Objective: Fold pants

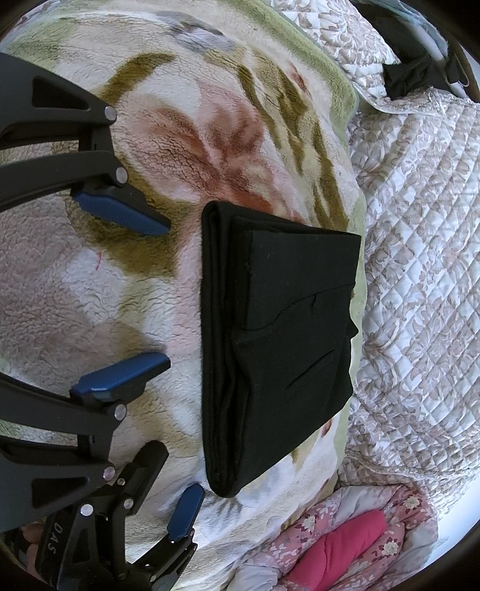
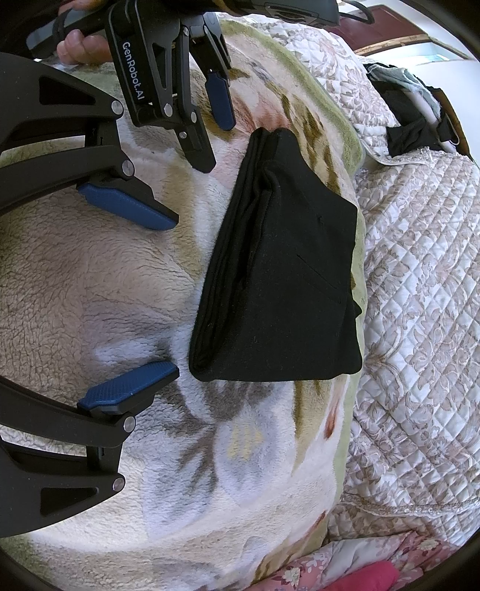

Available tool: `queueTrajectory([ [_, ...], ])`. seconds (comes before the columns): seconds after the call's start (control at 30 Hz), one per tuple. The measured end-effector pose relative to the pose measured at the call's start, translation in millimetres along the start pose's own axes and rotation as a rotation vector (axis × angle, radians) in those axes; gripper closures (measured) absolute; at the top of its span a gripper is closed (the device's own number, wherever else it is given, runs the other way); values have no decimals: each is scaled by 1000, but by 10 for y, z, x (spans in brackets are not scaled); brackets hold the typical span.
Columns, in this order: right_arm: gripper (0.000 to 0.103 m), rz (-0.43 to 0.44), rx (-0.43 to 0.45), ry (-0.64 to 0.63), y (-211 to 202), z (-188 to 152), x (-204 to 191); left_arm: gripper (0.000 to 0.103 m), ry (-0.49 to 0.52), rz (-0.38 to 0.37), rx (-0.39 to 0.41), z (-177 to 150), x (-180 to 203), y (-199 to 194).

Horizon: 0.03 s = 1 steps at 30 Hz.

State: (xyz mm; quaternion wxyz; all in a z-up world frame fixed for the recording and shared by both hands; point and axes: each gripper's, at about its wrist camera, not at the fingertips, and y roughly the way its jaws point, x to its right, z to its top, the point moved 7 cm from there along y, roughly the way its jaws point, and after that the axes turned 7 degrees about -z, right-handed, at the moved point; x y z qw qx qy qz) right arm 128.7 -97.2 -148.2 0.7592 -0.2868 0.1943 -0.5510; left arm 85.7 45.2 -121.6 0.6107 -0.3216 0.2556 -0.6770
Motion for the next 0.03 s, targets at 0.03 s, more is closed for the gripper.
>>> queueTrajectory([
  [0.03, 29, 0, -1, -2, -2, -1, 1, 34, -1, 1, -1, 0, 3, 3],
])
